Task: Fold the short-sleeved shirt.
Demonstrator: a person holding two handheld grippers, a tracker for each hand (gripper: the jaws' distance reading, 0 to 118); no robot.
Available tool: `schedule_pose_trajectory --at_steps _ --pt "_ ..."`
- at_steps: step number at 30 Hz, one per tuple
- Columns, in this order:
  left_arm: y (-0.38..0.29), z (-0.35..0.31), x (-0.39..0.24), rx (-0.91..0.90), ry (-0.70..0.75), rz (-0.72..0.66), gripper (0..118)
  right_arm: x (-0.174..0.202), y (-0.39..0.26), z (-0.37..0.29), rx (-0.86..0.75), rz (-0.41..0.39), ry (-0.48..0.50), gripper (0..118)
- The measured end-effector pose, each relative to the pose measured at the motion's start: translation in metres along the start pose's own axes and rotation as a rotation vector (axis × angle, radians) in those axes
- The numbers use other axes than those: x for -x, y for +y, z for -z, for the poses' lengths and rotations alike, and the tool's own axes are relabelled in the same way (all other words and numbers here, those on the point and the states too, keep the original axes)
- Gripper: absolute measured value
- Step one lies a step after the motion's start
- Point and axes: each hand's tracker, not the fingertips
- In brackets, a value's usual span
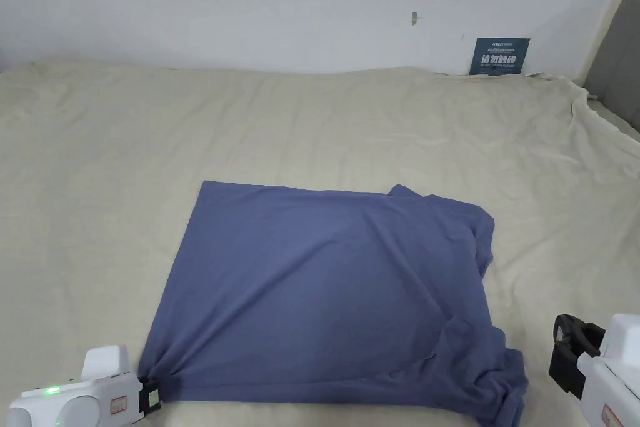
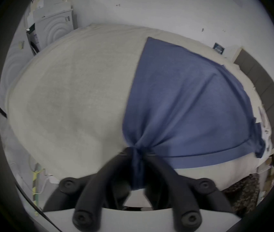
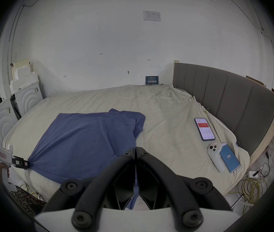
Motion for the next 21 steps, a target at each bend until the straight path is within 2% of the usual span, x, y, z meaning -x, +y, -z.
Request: schedule_pose_trajectory --at_steps 1,2,4,8,9,12,13,14,18,19,20,21 --pt "0.001 0.000 -0.001 0.010 -0.022 -0.024 8 -0.002 -0.001 0.002 0.007 0.004 -0.001 0" --pt "0.002 0.000 -0.003 0.015 0.005 -0.013 5 -0.003 -0.002 0.004 0.014 0.011 -0.002 0" --pt "0.003 -0.001 -0.008 -0.006 0.040 0.056 3 -0.006 -0.005 0.011 0.041 0.028 -0.006 0" --pt "0.012 -0.018 -0.014 -0.043 0.019 0.079 2 -0.016 -0.021 0.042 0.181 0.075 -0.012 4" --pt "0.013 -0.023 -0.015 -0.057 0.011 0.080 2 -0.017 -0.026 0.050 0.229 0.086 -0.006 12" --pt "0.021 -0.033 -0.013 -0.084 -0.009 0.069 2 -0.015 -0.044 0.068 0.316 0.127 0.000 58" --pt "0.022 -0.037 -0.014 -0.091 -0.016 0.063 2 -0.014 -0.051 0.072 0.321 0.131 0.001 69" --pt "0.024 -0.038 -0.014 -0.094 -0.020 0.060 2 -0.012 -0.056 0.076 0.337 0.132 0.000 73" --pt "0.027 -0.040 -0.014 -0.095 -0.029 0.055 2 -0.003 -0.073 0.085 0.415 0.161 0.018 73" --pt "0.027 -0.039 -0.014 -0.092 -0.028 0.057 2 0.000 -0.074 0.084 0.425 0.175 0.032 69" --pt "0.026 -0.039 -0.014 -0.090 -0.026 0.057 2 0.001 -0.076 0.085 0.433 0.190 0.042 58" --pt "0.026 -0.037 -0.014 -0.088 -0.027 0.057 2 0.002 -0.077 0.086 0.443 0.191 0.046 37"
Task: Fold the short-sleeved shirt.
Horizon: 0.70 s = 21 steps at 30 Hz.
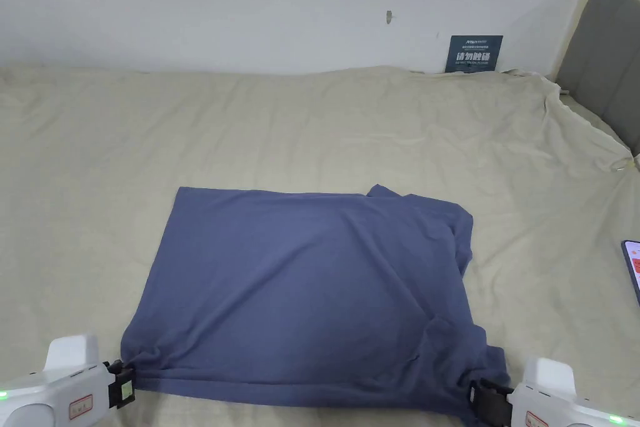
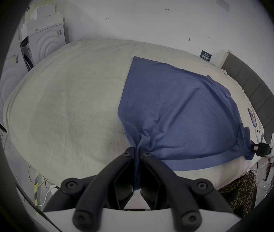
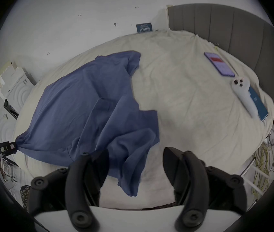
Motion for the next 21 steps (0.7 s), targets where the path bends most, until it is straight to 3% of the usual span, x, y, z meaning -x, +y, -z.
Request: schedule_pose_trajectory --at_steps 1,6,14,21 --pt "-0.001 0.001 0.000 0.001 -0.003 0.000 2 0.000 -0.001 0.001 0.003 0.001 0.005 2" --pt "-0.002 0.003 0.005 0.008 -0.006 -0.011 2 0.000 -0.004 -0.015 -0.027 0.010 0.026 2" --pt "0.025 0.004 0.011 -0.020 -0.038 -0.056 2 0.006 0.039 -0.043 -0.169 -0.145 0.037 2" --pt "0.086 0.014 -0.004 -0.080 -0.033 0.035 2 0.021 0.108 -0.034 -0.233 -0.225 0.041 2"
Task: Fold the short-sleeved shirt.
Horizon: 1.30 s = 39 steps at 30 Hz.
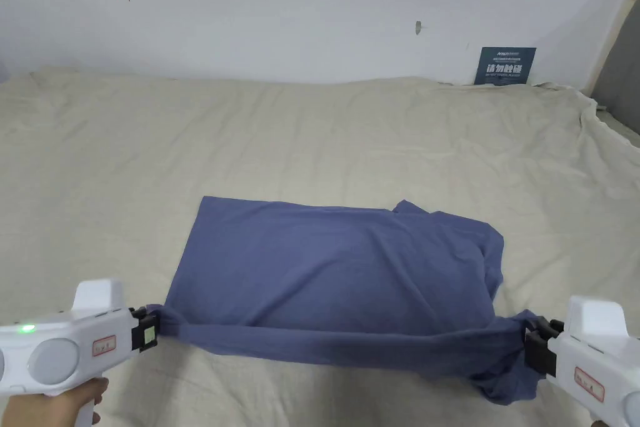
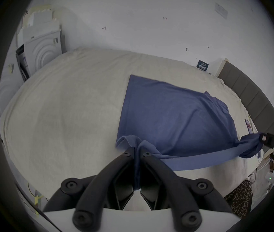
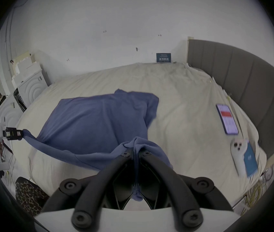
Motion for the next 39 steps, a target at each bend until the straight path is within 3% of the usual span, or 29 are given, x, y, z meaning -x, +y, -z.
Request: schedule_pose_trajectory --at_steps 7,16,24,27,29,31,34,39 --pt "0.042 0.062 -0.010 0.043 0.027 0.125 2 -0.001 0.037 0.065 0.049 -0.035 0.004 2" --pt "0.048 0.156 -0.012 0.168 0.081 0.128 2 -0.009 0.040 0.161 0.178 0.034 -0.017 2" --pt "0.040 0.172 -0.021 0.205 0.122 0.147 5 0.003 0.019 0.189 0.272 0.046 -0.074 2" --pt "0.049 0.161 -0.022 0.240 0.088 0.120 26 0.009 0.026 0.175 0.261 0.048 -0.087 7" --pt "0.054 0.148 -0.022 0.208 0.066 0.106 65 0.016 0.036 0.155 0.217 0.032 -0.096 38" --pt "0.061 0.127 -0.026 0.145 0.080 0.082 94 0.020 0.046 0.132 0.150 0.032 -0.080 75" --pt "0.070 0.091 -0.030 0.060 0.046 0.080 99 0.023 0.064 0.084 0.023 0.062 -0.034 79" --pt "0.071 0.023 -0.035 -0.068 0.042 0.106 99 0.026 0.076 0.007 -0.136 0.025 -0.015 79"
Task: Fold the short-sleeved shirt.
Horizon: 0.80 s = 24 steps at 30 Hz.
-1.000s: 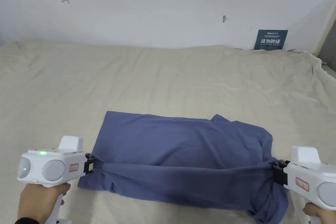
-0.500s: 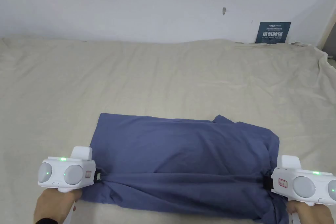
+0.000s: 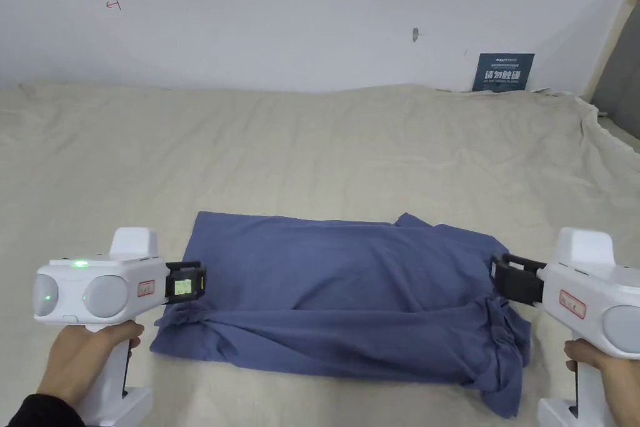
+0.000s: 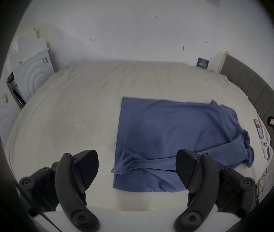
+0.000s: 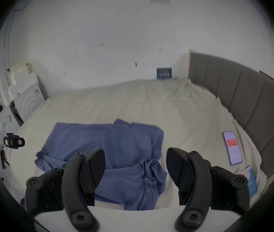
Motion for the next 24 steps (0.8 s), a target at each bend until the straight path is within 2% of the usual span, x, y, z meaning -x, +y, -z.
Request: schedule_pose_trajectory --at_steps 4,5,6,8,9,10,12,13,18,24 --pt "-0.012 -0.043 0.000 -0.071 0.008 -0.022 96 0.003 -0.003 -0.050 -0.089 -0.033 -0.002 78" --pt "-0.017 -0.053 0.000 -0.082 0.013 -0.018 91 0.004 -0.006 -0.060 -0.095 -0.033 -0.004 78" --pt "-0.023 -0.060 -0.001 -0.099 0.012 -0.009 82 0.004 -0.011 -0.068 -0.109 -0.033 -0.002 75" --pt "-0.035 -0.067 0.002 -0.127 0.006 0.005 49 0.005 -0.020 -0.083 -0.123 -0.033 -0.006 67" --pt "-0.042 -0.069 0.003 -0.132 0.006 0.005 35 0.006 -0.026 -0.090 -0.132 -0.033 -0.008 58" --pt "-0.047 -0.072 0.003 -0.130 0.002 0.001 19 0.007 -0.030 -0.094 -0.136 -0.034 -0.012 42" --pt "-0.059 -0.073 0.006 -0.128 -0.028 -0.007 0 0.010 -0.043 -0.102 -0.149 -0.042 -0.030 9" --pt "-0.065 -0.075 0.006 -0.154 -0.023 -0.020 0 0.010 -0.049 -0.104 -0.157 -0.048 -0.044 0" --pt "-0.081 -0.078 0.008 -0.145 -0.010 -0.056 0 0.008 -0.064 -0.100 -0.132 -0.049 -0.049 0" --pt "-0.069 -0.057 0.012 -0.087 -0.001 -0.048 0 -0.001 -0.058 -0.086 -0.134 -0.043 -0.050 0"
